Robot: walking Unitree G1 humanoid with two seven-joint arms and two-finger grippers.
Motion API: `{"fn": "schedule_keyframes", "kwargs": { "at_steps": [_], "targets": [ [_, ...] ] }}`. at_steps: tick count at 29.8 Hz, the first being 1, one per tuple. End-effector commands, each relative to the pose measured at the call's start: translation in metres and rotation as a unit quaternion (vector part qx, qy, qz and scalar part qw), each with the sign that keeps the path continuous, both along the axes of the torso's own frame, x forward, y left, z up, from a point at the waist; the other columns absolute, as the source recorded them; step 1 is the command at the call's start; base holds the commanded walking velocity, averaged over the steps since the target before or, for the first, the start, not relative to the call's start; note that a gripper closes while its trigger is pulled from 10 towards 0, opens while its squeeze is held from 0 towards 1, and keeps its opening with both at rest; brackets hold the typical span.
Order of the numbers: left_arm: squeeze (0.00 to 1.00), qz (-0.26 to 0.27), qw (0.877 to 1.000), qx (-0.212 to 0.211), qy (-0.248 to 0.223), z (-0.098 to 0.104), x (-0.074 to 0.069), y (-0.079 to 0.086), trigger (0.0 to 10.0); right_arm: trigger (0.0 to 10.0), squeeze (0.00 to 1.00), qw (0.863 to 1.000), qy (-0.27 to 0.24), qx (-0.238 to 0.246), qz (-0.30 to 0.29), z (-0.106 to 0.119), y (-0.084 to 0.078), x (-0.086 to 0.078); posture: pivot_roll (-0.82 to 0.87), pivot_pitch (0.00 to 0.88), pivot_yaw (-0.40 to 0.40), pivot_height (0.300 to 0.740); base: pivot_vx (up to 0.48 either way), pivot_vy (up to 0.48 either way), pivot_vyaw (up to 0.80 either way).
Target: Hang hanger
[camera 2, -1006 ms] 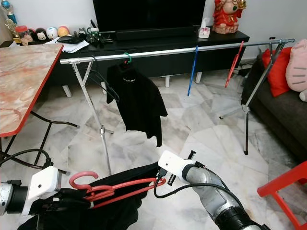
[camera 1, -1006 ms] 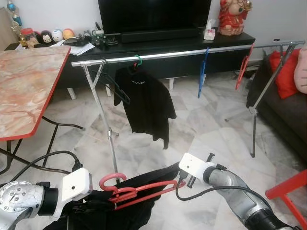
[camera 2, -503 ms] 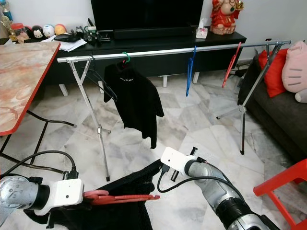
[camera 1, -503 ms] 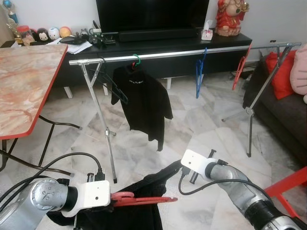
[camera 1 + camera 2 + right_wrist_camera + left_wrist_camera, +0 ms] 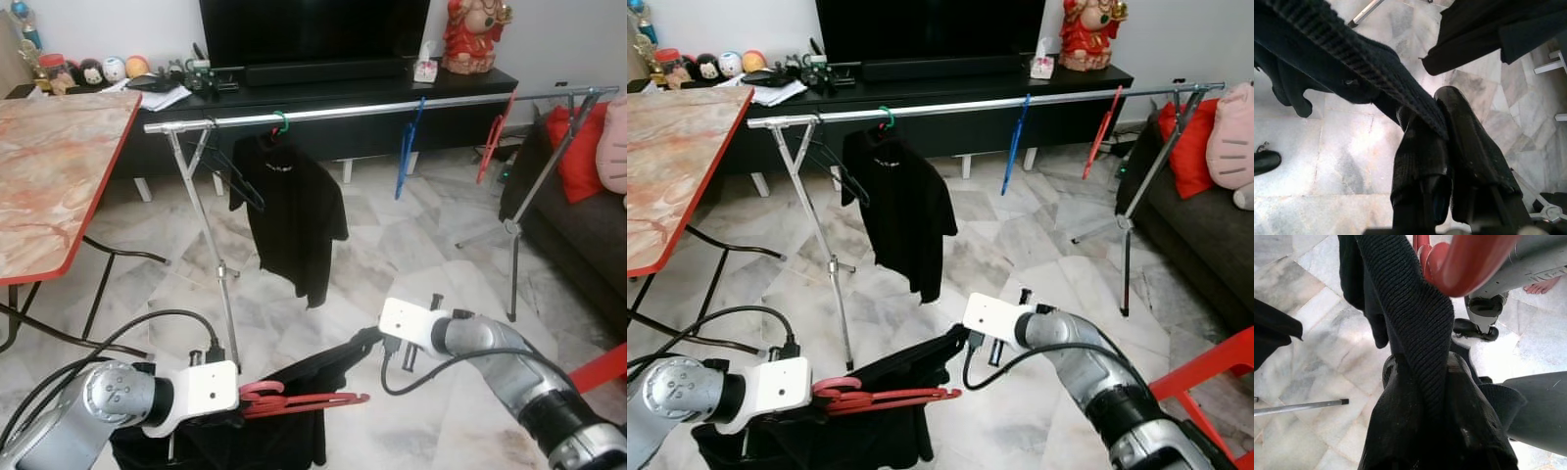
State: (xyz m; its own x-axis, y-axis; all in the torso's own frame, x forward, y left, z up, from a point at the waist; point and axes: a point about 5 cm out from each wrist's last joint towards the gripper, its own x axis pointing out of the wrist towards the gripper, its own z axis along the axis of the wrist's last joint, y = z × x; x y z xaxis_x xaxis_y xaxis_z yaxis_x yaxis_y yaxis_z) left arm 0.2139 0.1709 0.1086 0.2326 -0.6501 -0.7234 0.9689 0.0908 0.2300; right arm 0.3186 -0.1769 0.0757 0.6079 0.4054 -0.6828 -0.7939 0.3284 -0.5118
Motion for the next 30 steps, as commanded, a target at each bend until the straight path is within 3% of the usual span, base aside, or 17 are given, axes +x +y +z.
{"fn": "schedule_keyframes", "kwargs": {
  "at_steps": [1, 7, 21, 22, 24, 25, 30],
  "targets": [
    [0.0, -0.003, 1.0, 0.002, 0.01, 0.0, 0.0, -0.001, 10.0, 10.0, 1.0, 1.0, 0.007, -0.01, -0.002, 0.004, -0.009, 0.003, -0.06, 0.0, 0.016, 0.74, 0.0, 0.0, 0.0],
    [0.0, -0.012, 1.0, -0.007, 0.012, 0.001, 0.001, -0.007, 10.0, 10.0, 1.0, 0.997, 0.07, 0.003, 0.038, -0.006, -0.005, -0.009, -0.06, 0.0, 0.013, 0.74, 0.0, 0.0, 0.0],
    [0.0, -0.017, 1.0, -0.013, 0.017, 0.001, 0.0, -0.01, 10.0, 10.0, 1.0, 0.985, 0.139, 0.036, 0.097, -0.009, 0.002, -0.022, -0.06, 0.0, 0.014, 0.74, 0.0, 0.0, 0.0],
    [0.0, -0.019, 1.0, -0.014, 0.018, 0.001, 0.0, -0.01, 10.0, 10.0, 0.0, 0.983, 0.15, 0.044, 0.099, -0.009, 0.003, -0.023, -0.06, 0.0, 0.016, 0.74, 0.0, 0.0, 0.0],
    [0.0, -0.021, 0.999, -0.014, 0.019, 0.001, 0.0, -0.011, 10.0, 10.0, 0.0, 0.981, 0.156, 0.05, 0.107, -0.009, 0.004, -0.025, -0.06, 0.0, 0.016, 0.74, 0.0, 0.0, 0.0],
    [0.0, -0.022, 0.999, -0.013, 0.019, 0.001, 0.0, -0.011, 10.0, 10.0, 1.0, 0.978, 0.164, 0.063, 0.11, -0.009, 0.006, -0.026, -0.06, 0.0, 0.017, 0.74, 0.0, 0.0, 0.0],
    [0.0, -0.026, 0.999, -0.011, 0.02, 0.001, -0.001, -0.012, 10.0, 10.0, 1.0, 0.97, 0.187, 0.074, 0.139, -0.007, 0.008, -0.032, -0.06, 0.0, 0.019, 0.74, 0.0, 0.0, 0.0]
  ]
}}
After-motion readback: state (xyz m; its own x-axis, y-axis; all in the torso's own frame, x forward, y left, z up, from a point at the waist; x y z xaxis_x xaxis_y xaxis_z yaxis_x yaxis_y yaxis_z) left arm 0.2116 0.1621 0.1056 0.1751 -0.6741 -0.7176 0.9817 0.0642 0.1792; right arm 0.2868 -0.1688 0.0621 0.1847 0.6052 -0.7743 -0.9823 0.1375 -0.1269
